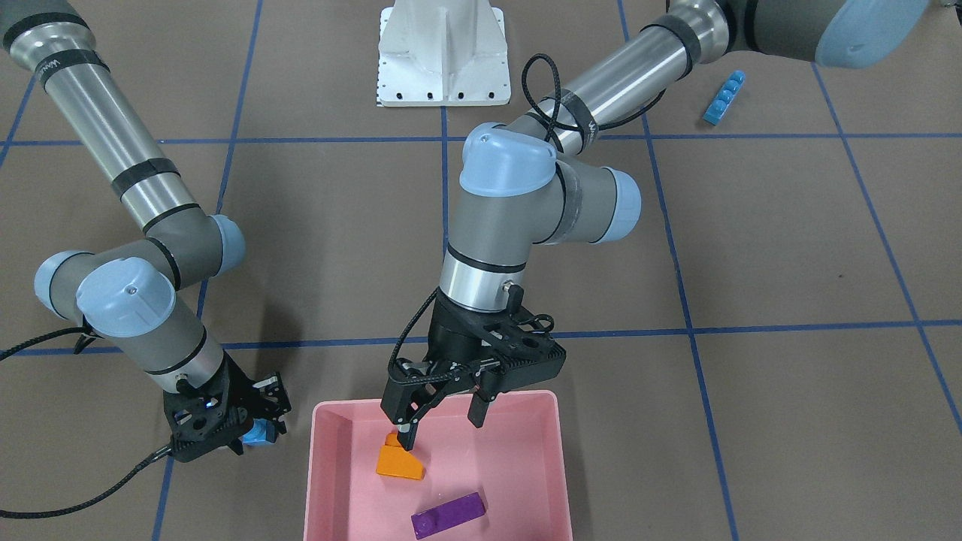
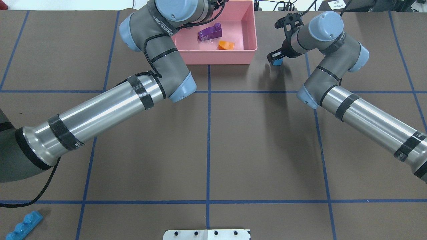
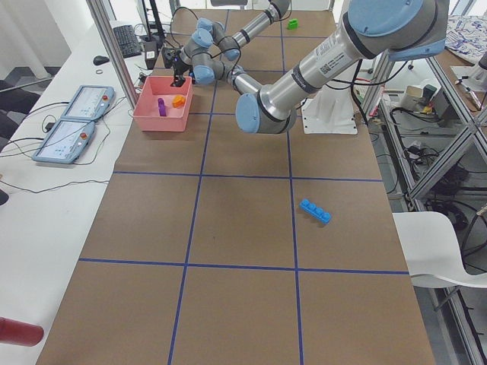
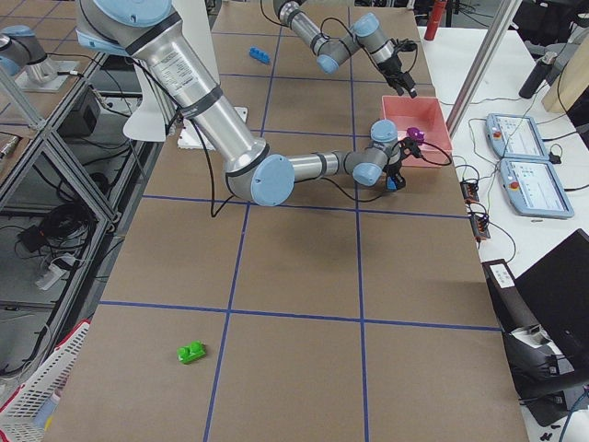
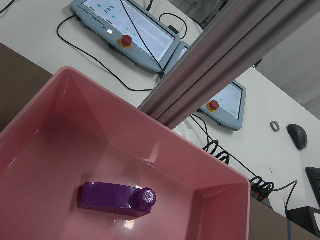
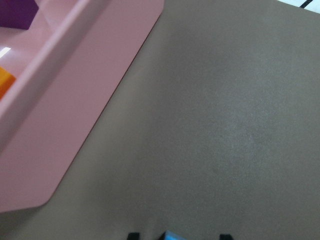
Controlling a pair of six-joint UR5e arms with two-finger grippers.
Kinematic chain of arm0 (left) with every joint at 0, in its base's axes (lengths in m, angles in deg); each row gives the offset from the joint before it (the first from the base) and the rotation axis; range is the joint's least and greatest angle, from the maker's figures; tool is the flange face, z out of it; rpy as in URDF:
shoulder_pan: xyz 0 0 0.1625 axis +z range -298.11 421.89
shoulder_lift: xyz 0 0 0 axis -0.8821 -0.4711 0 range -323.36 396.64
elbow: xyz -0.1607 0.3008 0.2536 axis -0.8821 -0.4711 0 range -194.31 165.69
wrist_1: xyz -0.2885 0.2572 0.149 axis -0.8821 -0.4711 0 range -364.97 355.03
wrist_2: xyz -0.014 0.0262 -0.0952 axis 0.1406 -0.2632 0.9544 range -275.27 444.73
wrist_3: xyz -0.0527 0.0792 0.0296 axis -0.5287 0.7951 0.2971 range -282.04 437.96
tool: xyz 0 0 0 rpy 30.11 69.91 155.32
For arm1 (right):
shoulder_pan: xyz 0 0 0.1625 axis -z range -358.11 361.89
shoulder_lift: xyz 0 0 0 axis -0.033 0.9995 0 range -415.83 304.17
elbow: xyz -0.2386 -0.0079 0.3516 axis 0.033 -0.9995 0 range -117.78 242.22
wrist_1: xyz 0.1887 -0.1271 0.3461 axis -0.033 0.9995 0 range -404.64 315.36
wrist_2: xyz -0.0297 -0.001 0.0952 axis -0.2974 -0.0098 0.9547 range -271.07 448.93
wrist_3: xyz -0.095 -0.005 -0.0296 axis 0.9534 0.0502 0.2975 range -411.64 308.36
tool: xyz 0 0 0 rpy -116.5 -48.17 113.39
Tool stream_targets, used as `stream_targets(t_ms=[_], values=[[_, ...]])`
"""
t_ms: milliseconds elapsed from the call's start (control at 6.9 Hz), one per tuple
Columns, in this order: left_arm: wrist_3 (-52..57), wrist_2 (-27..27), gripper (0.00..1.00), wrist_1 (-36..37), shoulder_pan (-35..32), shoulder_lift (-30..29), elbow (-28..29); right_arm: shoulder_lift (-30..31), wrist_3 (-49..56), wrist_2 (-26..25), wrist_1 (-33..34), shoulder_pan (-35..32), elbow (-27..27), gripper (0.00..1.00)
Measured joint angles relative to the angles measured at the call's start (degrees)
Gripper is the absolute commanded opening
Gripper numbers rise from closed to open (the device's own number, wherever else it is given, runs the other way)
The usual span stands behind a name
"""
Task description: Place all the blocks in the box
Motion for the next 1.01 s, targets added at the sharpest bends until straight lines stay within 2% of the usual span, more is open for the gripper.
stream_targets(t_ms=[145, 290, 435, 725, 1015], values=[[0.43, 2.30, 1.00, 2.05, -0.51, 0.49, -2.09, 0.02, -0.89, 0.00, 0.01, -0.04, 0.06, 0.05], [1.72, 5.29, 1.00, 7.20, -1.25, 2.61, -8.17, 0.04, -1.27, 0.04, 0.01, -0.21, 0.24, 0.00], [4.16, 7.60, 1.00, 14.42, -1.77, 7.21, -18.19, 0.10, -1.37, 0.57, 0.05, -0.75, 0.81, 0.00], [10.99, 10.74, 1.00, 27.63, -2.04, 21.40, -41.45, 0.30, -1.41, 4.56, 0.49, -3.60, 3.30, 0.00], [17.58, 13.96, 1.00, 32.84, -2.08, 37.44, -57.01, 1.01, -1.43, 7.66, 2.23, -6.62, 6.92, 0.00]])
